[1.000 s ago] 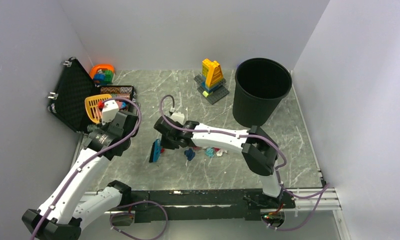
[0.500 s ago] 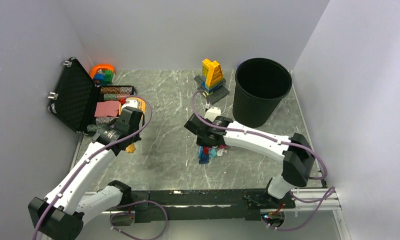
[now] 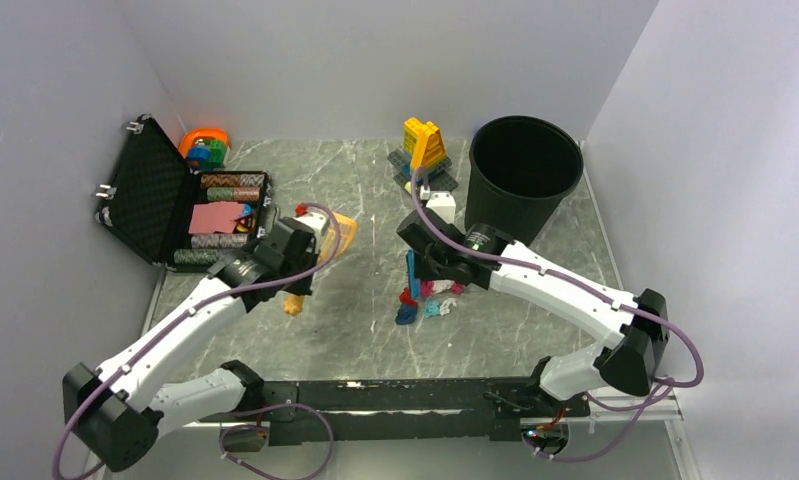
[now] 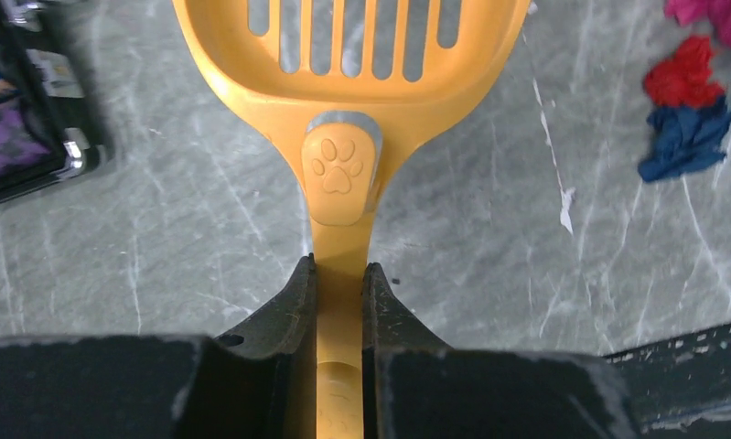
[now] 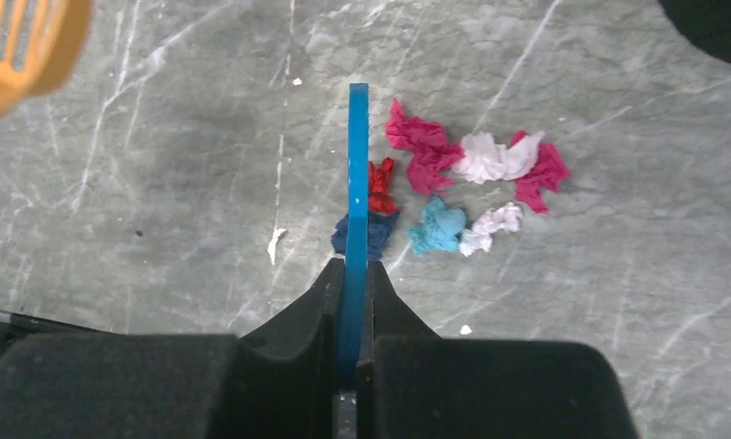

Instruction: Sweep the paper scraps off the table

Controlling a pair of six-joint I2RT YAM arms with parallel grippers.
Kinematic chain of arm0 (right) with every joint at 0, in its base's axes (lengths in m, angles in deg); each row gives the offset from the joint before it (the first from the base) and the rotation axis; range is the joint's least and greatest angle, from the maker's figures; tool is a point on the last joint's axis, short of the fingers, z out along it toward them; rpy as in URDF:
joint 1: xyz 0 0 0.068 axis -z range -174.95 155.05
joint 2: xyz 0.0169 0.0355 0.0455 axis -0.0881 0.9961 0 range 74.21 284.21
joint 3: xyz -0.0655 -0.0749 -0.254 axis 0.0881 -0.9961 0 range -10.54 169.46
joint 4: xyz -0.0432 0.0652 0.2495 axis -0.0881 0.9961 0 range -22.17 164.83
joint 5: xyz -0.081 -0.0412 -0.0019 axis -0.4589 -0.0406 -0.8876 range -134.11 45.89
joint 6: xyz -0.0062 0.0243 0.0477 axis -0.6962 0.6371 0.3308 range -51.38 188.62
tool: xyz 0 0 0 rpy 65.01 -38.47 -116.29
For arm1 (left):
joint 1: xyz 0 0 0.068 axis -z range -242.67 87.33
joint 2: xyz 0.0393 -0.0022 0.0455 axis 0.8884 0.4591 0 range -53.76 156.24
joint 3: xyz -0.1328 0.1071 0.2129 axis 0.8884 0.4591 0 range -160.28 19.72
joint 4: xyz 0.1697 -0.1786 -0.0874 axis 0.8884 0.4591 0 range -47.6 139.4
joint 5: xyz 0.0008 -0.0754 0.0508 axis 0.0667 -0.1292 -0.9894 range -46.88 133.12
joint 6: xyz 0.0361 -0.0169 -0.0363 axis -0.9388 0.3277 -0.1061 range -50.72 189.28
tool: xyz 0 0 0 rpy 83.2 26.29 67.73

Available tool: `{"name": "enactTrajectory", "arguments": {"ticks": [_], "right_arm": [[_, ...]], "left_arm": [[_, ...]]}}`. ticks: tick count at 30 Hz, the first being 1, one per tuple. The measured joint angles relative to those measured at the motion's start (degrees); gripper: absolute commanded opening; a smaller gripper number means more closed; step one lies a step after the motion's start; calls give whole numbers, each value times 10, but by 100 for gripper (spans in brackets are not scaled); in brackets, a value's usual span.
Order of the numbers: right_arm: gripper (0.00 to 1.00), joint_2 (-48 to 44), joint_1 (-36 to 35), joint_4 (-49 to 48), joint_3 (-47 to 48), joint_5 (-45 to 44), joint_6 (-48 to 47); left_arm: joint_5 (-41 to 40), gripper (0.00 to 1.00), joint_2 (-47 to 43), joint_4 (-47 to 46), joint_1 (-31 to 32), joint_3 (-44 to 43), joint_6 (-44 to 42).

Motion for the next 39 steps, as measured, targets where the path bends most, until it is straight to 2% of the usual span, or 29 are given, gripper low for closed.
{"name": "enactTrajectory", "arguments": {"ticks": [6,13,22,30,39], "right_arm": [[0,-12,21,71,13,-29,-14],[0,-39,90,147,-3,-53,-15],[0,-20,125,169,-24,-68,-58],[0,17,125,116,-59,-40,-145],[0,42,125,33,-76,0,-221]], "left_arm": [[13,0,57,43,64,-24,3],[51,0,87,146,159,-77,30],[103,0,116,233,282,-80,51],[146,0,165,229,291,-80,43],[141,0,245,223,291,-86,30]]}}
